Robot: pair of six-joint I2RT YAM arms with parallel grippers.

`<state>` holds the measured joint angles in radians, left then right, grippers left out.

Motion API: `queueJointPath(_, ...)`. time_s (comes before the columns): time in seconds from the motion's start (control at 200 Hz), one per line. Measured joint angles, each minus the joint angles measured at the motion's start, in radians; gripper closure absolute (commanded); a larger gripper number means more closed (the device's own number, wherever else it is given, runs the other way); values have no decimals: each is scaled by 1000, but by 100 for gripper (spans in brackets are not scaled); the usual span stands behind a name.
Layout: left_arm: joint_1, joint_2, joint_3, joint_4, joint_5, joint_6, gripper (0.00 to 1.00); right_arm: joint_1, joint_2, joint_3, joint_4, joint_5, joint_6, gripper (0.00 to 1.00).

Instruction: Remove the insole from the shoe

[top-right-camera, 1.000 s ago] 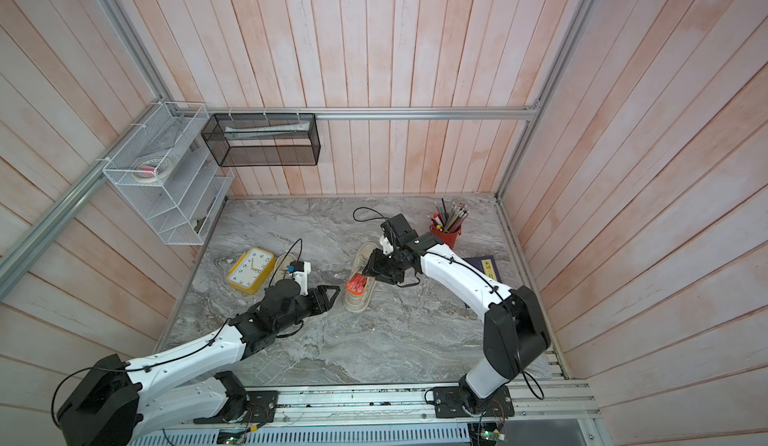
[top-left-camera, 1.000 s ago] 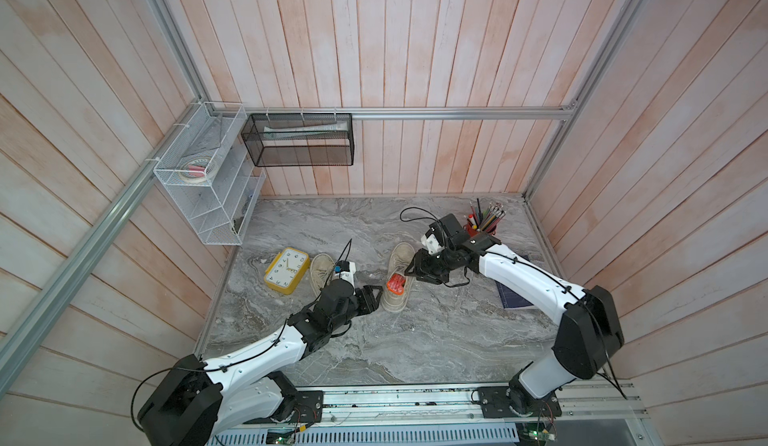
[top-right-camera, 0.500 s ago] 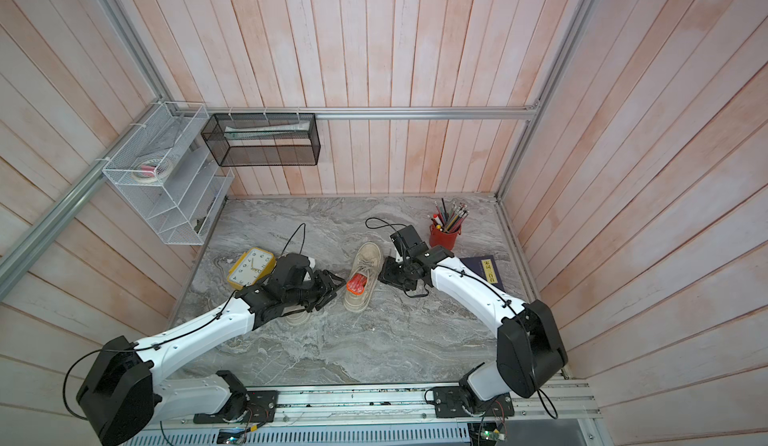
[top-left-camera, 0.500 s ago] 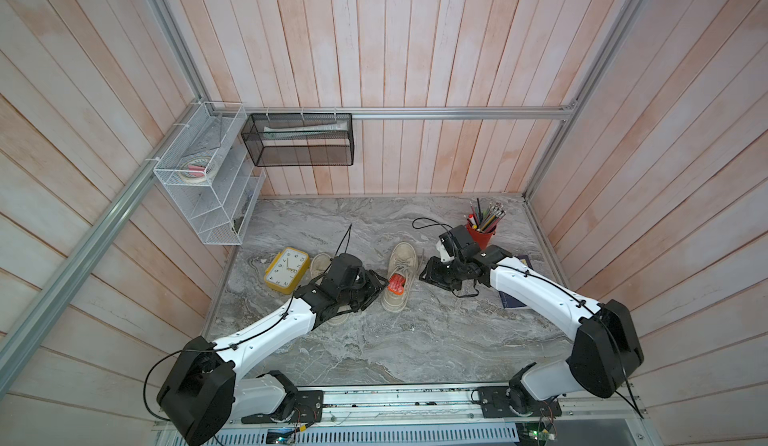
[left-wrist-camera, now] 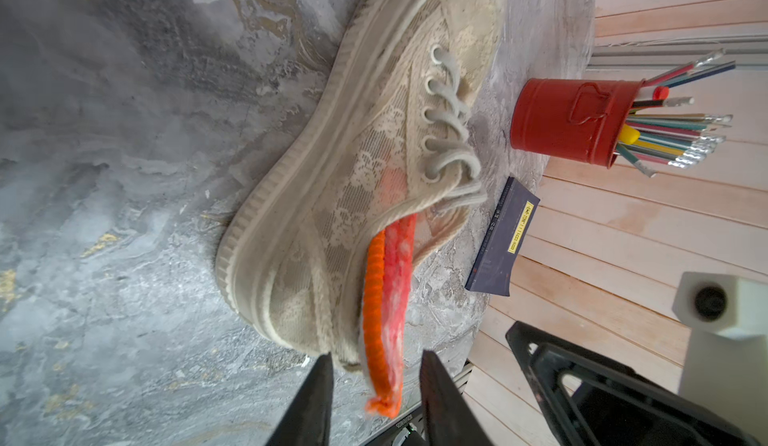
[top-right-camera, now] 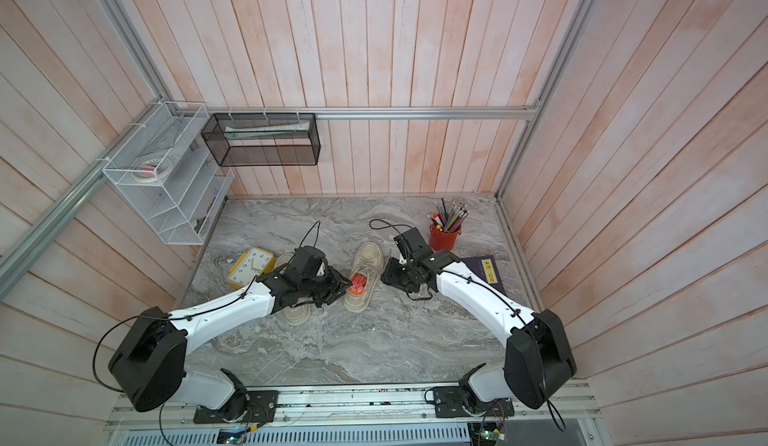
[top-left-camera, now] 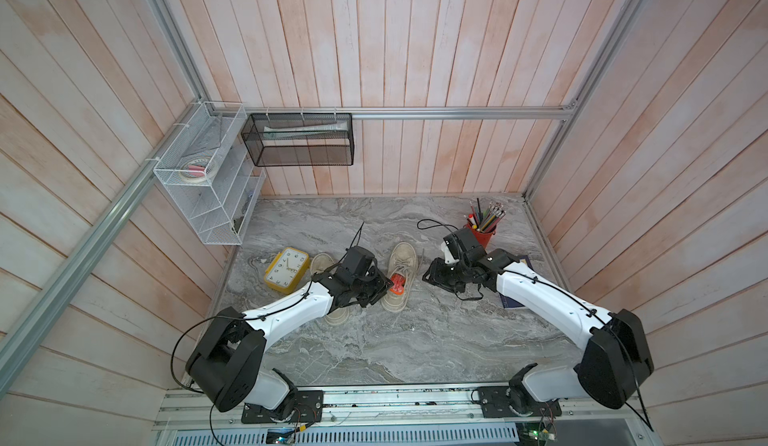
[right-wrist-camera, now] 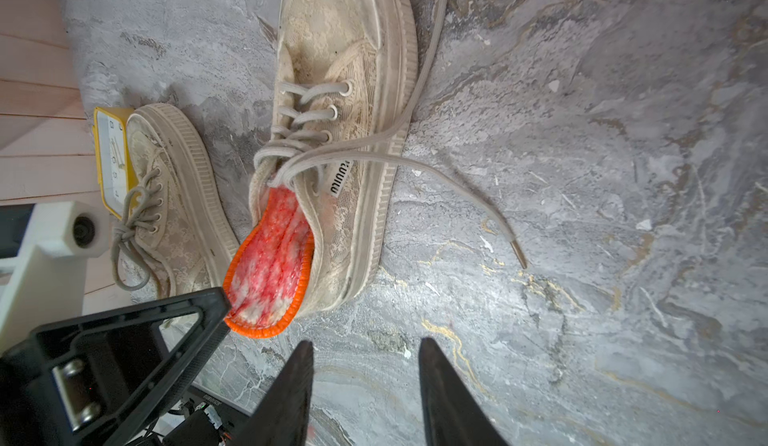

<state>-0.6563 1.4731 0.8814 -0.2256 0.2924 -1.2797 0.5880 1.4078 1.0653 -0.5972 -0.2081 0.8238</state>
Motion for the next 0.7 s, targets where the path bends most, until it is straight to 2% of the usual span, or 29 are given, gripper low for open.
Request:
queueJointPath(0.315,0,27,7,7,19,5,89,0,-4,-21,13,1,-6,59)
queueJointPath(0.525,0,24,11,8,21,8,96,51,85,-12,123,62,-183,56)
queueJointPath(0.7,0,2,11,8,21,8,98,64,230,84,167,68,-332,54)
